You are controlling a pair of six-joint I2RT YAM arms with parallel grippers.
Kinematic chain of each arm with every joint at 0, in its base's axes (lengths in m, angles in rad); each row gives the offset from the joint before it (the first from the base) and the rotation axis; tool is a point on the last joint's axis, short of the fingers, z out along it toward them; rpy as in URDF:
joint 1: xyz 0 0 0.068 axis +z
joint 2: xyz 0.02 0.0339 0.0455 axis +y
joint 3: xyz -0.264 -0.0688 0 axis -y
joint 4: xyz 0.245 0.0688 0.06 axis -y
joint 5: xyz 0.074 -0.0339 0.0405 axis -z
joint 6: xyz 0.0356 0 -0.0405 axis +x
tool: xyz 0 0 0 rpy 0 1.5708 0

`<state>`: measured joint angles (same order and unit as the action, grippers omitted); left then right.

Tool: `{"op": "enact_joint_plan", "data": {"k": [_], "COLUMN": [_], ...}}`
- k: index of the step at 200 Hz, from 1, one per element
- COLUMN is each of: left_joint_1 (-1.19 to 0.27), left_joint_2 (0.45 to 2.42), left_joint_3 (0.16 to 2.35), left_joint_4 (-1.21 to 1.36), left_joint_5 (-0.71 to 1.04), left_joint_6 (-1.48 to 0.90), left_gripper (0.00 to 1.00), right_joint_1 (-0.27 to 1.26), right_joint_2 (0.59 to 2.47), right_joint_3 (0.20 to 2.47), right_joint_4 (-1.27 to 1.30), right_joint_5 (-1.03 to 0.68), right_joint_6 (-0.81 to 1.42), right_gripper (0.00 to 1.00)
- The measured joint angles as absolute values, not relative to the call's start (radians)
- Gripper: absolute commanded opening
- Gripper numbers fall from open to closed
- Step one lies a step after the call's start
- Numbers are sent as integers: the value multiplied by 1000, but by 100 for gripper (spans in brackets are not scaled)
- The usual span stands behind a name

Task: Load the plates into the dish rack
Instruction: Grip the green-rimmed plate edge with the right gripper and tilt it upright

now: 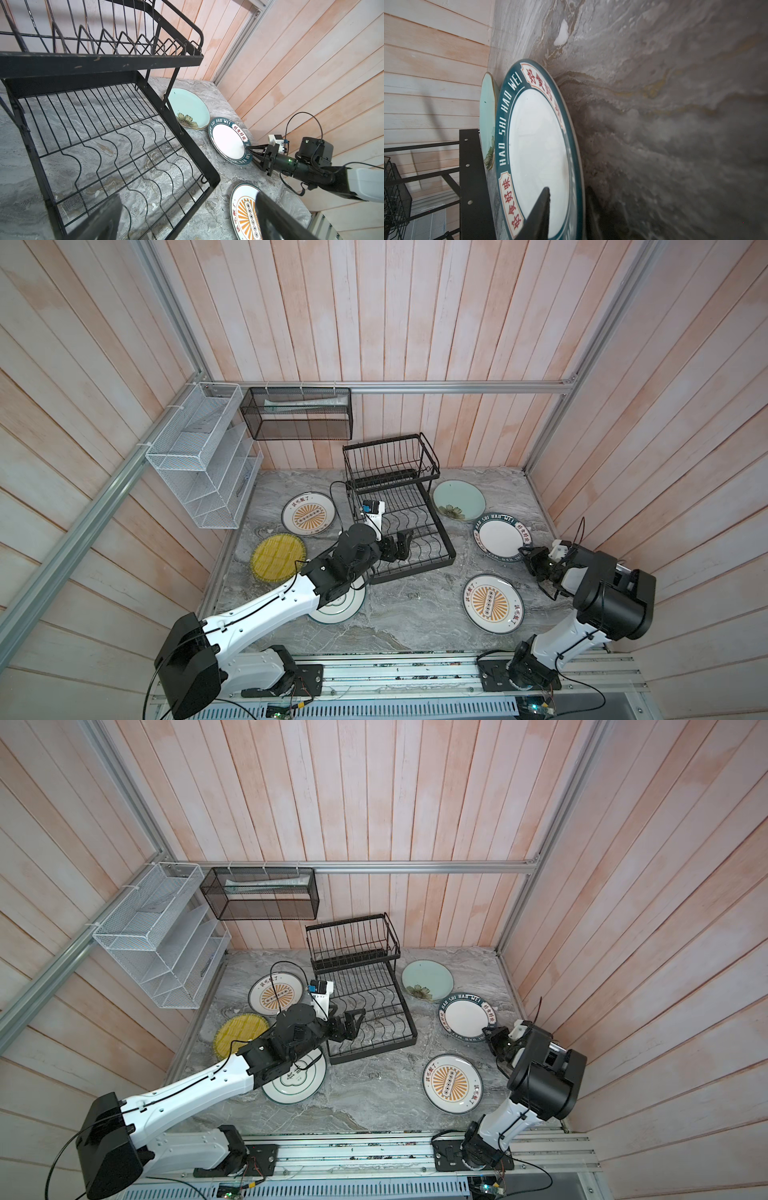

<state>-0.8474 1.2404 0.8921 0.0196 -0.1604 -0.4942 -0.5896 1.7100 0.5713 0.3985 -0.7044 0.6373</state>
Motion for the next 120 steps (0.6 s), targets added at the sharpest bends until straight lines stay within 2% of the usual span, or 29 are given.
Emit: {"op": "enact_joint_plan", "data": {"k": [120], "left_joint_1": [-847], "left_joint_2": [1244], "left_joint_3": [927], "left_joint_4": [-15], "left_joint_5": [-153], "left_joint_6": [-509], "left_gripper": [100], "right_joint_1": [-590], "right_joint_2": [1737], "right_joint_3": [577], "right_joint_4": [445], "right_joint_5": [-720], "right_joint_6": [669], "right_gripper": [4]}}
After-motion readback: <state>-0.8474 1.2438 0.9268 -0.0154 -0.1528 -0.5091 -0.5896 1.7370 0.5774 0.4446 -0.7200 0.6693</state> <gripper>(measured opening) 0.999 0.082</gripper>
